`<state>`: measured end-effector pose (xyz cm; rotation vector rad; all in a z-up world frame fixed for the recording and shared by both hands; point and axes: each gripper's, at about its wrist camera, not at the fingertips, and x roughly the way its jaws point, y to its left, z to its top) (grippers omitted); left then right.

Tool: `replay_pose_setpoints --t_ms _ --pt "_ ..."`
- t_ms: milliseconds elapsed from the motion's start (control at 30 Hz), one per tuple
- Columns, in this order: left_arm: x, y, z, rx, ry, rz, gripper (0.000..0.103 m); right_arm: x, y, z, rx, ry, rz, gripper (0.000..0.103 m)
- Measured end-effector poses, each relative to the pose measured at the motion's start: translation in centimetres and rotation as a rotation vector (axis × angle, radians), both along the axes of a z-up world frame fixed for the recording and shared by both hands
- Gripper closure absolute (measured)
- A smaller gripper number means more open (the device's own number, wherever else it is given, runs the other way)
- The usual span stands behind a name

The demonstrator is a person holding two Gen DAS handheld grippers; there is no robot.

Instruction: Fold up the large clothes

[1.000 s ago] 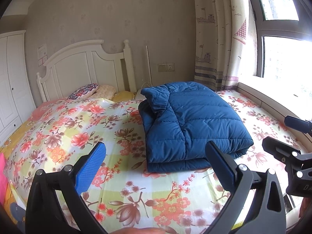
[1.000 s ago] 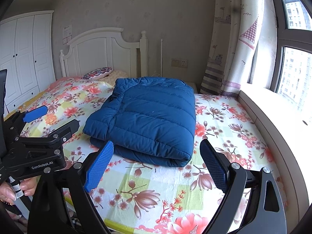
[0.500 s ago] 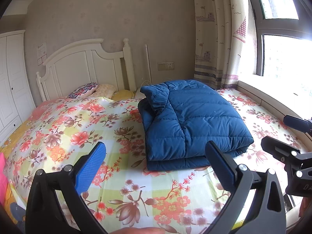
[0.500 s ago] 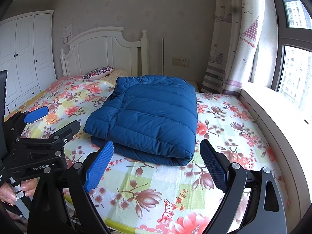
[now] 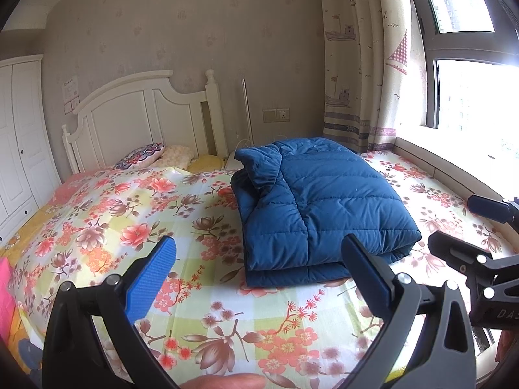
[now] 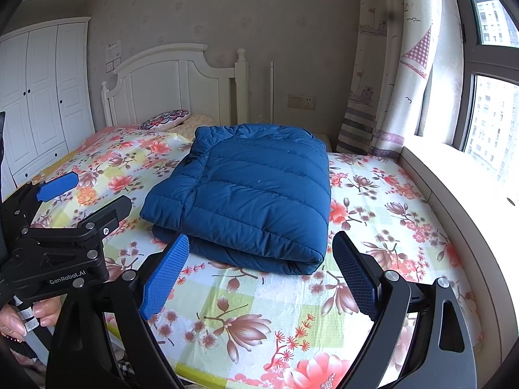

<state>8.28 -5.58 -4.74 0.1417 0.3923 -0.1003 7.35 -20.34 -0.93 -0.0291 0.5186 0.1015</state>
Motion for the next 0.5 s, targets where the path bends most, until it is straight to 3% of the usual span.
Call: replay_pose_setpoints --t_ms 267,367,500 --pt "0.4 0.2 -0.3 0.012 -0.03 -0.037 0.002 0.8 -0.1 -1.2 0.004 0.026 0.012 0.016" --pt "3.3 1.5 -0.9 0.03 0.053 -0.072 0.002 2.0 -1.2 -1.8 0.013 0.044 0.0 0.008" --pt "10.9 8.2 -1.5 0.0 0.165 0.033 0.002 5.2 -6.9 -1.1 -0.022 0.062 -0.114 0.005"
